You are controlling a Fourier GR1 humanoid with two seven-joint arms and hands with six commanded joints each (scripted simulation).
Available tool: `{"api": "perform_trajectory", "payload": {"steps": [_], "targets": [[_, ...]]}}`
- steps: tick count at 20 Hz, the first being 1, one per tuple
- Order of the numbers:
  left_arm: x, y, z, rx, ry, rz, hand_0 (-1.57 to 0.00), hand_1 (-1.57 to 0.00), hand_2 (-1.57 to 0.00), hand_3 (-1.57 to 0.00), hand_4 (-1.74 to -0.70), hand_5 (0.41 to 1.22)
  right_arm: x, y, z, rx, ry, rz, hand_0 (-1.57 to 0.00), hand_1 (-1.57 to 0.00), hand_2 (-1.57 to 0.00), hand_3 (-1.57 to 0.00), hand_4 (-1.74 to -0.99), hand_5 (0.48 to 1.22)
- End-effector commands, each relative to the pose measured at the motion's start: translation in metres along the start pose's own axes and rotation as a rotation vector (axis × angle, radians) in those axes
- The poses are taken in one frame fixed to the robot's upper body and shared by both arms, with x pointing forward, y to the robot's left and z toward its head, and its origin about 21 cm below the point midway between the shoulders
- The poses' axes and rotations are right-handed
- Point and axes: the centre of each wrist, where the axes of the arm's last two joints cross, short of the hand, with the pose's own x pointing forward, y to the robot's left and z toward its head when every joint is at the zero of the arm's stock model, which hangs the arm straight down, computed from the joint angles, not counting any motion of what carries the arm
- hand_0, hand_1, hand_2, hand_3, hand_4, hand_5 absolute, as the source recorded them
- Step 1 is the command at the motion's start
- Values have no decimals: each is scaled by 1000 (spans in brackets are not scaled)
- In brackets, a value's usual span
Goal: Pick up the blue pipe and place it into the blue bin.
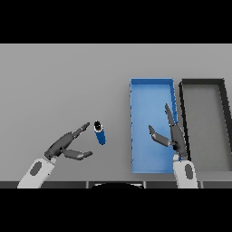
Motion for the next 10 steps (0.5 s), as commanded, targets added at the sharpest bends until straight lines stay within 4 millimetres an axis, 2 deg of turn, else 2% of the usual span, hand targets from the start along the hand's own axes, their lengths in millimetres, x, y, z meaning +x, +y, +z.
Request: {"api": "perform_trajectory", "payload": {"steps": [1,3,4,7,10], "targets": [[-1,-3,-7,-3,4,2,1,1,1,1,-1147,452,0,1,2,3,2,-7,1,1,1,1,-1218,627],[-3,-8,-19,-4,-19,6,1,1,1,1,-1154,459,1,-1,5,-4,4,-7,1,1,1,1,-1214,624],[-3,-17,-28,-5,-26,17,1,1,1,1,-1155,460,4,-2,3,-4,2,-1,1,1,1,1,-1211,622],[-3,-23,-49,1,-35,35,1,1,1,1,-1145,460,3,-2,4,-14,17,-2,1,1,1,1,-1205,625],[-5,-28,-63,-4,-29,8,1,1,1,1,-1098,448,1,-3,6,-14,11,-2,1,1,1,1,-1215,637]]}}
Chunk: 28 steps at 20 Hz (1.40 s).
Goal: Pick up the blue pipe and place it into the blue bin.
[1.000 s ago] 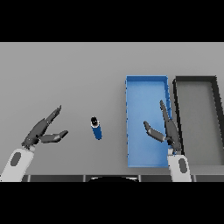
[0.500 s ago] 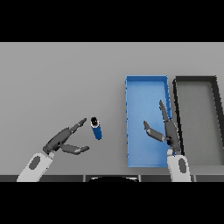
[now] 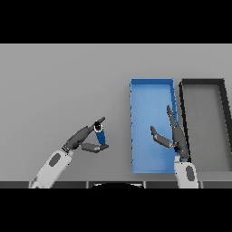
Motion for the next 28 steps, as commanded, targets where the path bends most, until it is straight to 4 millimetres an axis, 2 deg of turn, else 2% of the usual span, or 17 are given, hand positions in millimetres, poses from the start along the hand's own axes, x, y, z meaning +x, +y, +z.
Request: {"api": "perform_trajectory", "payload": {"steps": [1,4,7,9,10,11,13,14,16,17,21,25,28], "targets": [[-3,-5,-5,2,18,-16,1,1,1,1,-1076,435,-2,0,1,2,11,-6,1,1,1,1,-1220,639],[-8,-13,-12,-9,11,-7,1,1,1,1,-1062,420,-1,-4,0,-8,2,9,1,1,1,1,-1214,645],[-7,-20,-19,-18,-40,36,1,1,1,1,-1107,463,-4,-4,3,-8,1,17,1,1,1,1,-1207,650],[-7,-27,-25,-11,-61,101,1,-41,-151,-121,-1186,550,-7,-5,5,-8,-6,13,1,1,1,1,-1213,655],[-7,-29,-27,-11,-71,130,-10,-156,-308,-276,-1243,613,-8,-4,4,-5,-7,8,1,1,1,1,-1217,655],[-7,-29,-28,-3,-83,157,-125,-319,-485,-535,-1281,735,-9,-6,3,-6,-1,8,1,1,1,1,-1220,656],[-8,-29,-27,19,-96,174,-602,-752,-865,-908,-1439,910,-6,-6,5,-7,-11,10,1,1,1,1,-1219,657],[-7,-31,-28,10,-81,183,-796,-915,-1006,-1030,-1497,972,-4,-3,3,-1,-12,1,1,1,1,1,-1224,658],[-4,-37,-28,-5,-98,175,-1075,-1151,-1210,-1194,-1580,1062,-3,-4,0,-9,-7,-9,1,1,1,1,-1233,660],[-3,-42,-28,-3,-108,161,-1174,-1235,-1282,-1270,-1553,1094,-1,-5,1,0,-10,-9,1,1,1,1,-1228,656],[4,-45,-31,23,-174,140,-1408,-1434,-1453,-1448,-1492,1169,-2,-3,-4,5,13,-13,1,1,1,1,-1220,635],[27,-44,-35,37,-276,152,-1504,-1515,-1522,-1520,-1471,1200,-2,-4,-3,7,14,-22,1,1,1,1,-1229,633],[48,-34,-39,25,-327,139,-1537,-1542,-1546,-1545,-1467,1210,-4,-2,-2,4,10,0,1,1,1,1,-1213,639]]}}
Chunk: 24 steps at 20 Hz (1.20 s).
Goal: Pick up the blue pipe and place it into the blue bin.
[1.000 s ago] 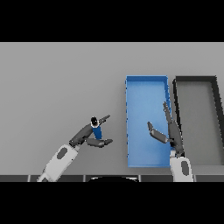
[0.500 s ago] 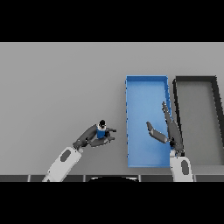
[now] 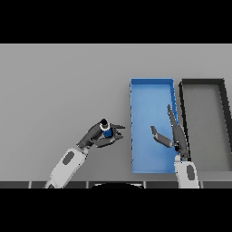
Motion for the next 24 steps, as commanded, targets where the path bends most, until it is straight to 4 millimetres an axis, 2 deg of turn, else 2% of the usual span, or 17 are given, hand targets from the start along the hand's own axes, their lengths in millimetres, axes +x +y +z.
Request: {"api": "perform_trajectory", "payload": {"steps": [1,5,9,11,13,15,16,18,20,23,24], "targets": [[7,-1,-3,-9,-8,12,-1544,-1548,-1551,-1550,-1466,1212,0,0,0,-2,1,12,1,1,1,1,-1204,640],[33,-4,-15,-62,-68,-4,-1560,-1562,-1563,-1563,-1466,1217,2,-4,0,2,-11,24,1,1,1,1,-1170,644],[38,-10,-19,-78,-33,-7,-1566,-1567,-1568,-1568,-1467,1220,-1,-8,2,-12,-4,29,1,1,1,1,-1151,643],[35,-8,-15,-76,-26,-14,-1568,-1569,-1569,-1569,-1466,1220,-1,3,21,-74,-10,36,1,1,1,1,-1141,643],[35,-5,-16,-73,-33,-10,-1569,-1569,-1570,-1570,-1466,1220,4,20,50,-182,9,49,1,1,1,1,-1138,643],[36,-10,-17,-78,-36,-12,-1570,-1570,-1570,-1570,-1466,1220,14,38,79,-312,48,73,1,1,1,1,-1188,643],[33,-10,-18,-78,-24,-17,-1570,-1570,-1570,-1570,-1466,1220,19,45,86,-352,74,76,1,1,1,1,-1191,642],[29,-6,-17,-94,-20,-22,-1570,-1570,-1571,-1571,-1467,1220,30,47,95,-394,56,84,1,1,-20,1,-1187,642],[31,-6,-18,-96,-28,-18,-1571,-1571,-1571,-1571,-1467,1221,44,43,96,-347,-54,-58,1,-12,-67,0,-1198,641],[35,-11,-19,-107,-44,-10,-1571,-1571,-1571,-1571,-1467,1221,58,36,93,-125,21,-169,1,-29,-120,-1,-1215,607],[36,-11,-20,-114,-44,-13,-1571,-1571,-1571,-1571,-1467,1221,66,36,86,-69,19,-190,1,-23,-118,-1,-1224,600]]}}
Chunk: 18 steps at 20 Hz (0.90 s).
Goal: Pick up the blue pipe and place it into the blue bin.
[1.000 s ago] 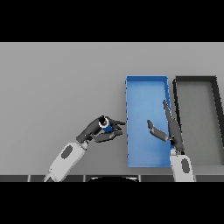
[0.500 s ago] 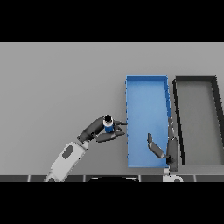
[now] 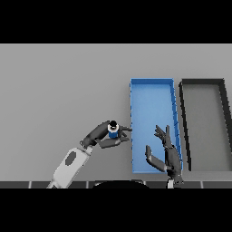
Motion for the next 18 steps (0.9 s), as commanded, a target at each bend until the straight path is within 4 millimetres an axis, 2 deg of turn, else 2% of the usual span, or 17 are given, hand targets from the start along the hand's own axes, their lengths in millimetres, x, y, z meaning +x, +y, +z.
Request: {"api": "perform_trajectory", "payload": {"steps": [1,4,7,11,12,15,18], "targets": [[-2,0,2,1,11,0,-1571,-1571,-1571,-1571,-1467,1221,10,-3,-8,55,-22,-2,1,-18,-117,0,-1228,588],[-1,3,-1,10,22,-16,-1571,-1571,-1571,-1571,-1467,1221,41,-3,-29,199,-49,18,1,-9,-104,0,-1255,560],[1,1,-2,5,16,-22,-1571,-1571,-1571,-1571,-1467,1221,68,8,-50,322,-73,102,1,-4,-81,1,-1281,558],[1,5,1,2,15,-27,-1571,-1571,-1571,-1571,-1467,1221,89,30,-74,446,-108,145,1,-1,-42,1,-1302,559],[0,3,-3,2,23,-20,-1571,-1571,-1571,-1571,-1467,1221,93,34,-78,476,-109,144,1,-1,-42,1,-1300,560],[-1,8,-1,-4,-3,-24,-1571,-1571,-1571,-1571,-1464,1221,98,46,-90,558,-112,155,1,0,-46,1,-1268,555],[-2,7,-3,-20,11,10,-1571,-1571,-1571,-1571,-1467,1221,118,54,-101,594,-191,179,-3,-10,-59,1,-1232,545]]}}
